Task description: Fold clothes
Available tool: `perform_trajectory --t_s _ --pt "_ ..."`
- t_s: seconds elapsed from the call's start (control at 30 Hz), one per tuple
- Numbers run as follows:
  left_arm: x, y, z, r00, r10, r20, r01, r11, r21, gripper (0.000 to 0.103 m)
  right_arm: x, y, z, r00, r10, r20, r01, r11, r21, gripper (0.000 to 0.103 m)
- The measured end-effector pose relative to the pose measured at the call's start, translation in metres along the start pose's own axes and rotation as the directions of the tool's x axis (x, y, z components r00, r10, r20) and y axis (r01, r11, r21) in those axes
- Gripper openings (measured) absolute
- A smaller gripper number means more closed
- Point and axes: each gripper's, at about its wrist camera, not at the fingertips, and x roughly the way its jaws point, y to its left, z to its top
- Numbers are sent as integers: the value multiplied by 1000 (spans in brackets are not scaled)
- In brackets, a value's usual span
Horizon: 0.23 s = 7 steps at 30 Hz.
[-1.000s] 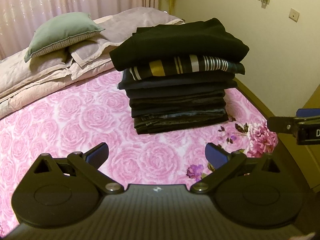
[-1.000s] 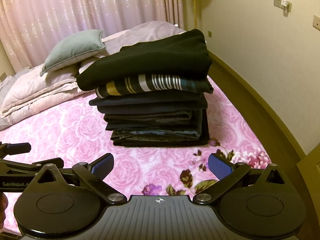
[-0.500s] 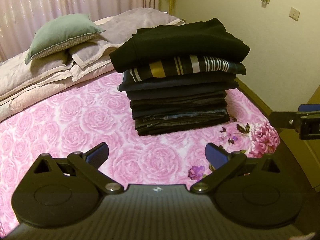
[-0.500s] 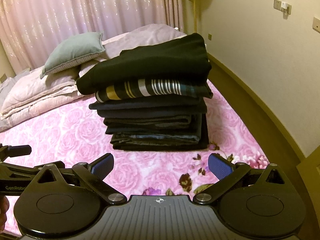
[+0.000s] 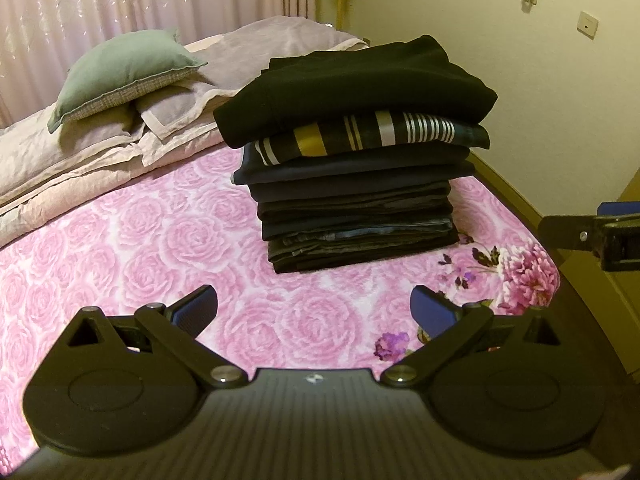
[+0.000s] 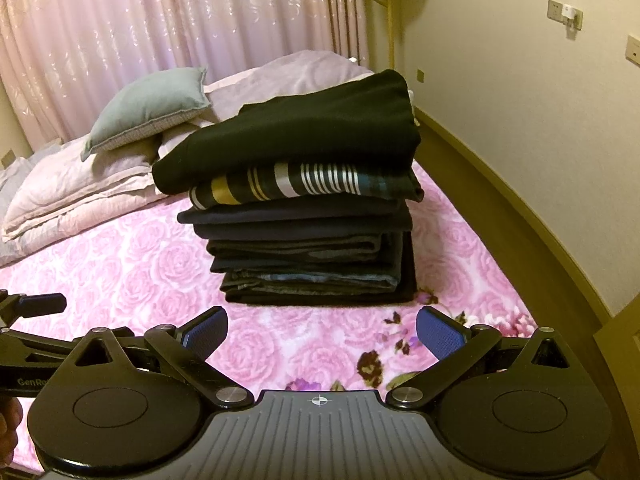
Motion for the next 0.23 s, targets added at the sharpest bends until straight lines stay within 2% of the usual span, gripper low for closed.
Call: perform_trajectory --t_s 0.23 --pt "-2 -8 2 1000 0 24 0 1000 18 102 0 -7 2 1000 4 0 -4 1000 3 103"
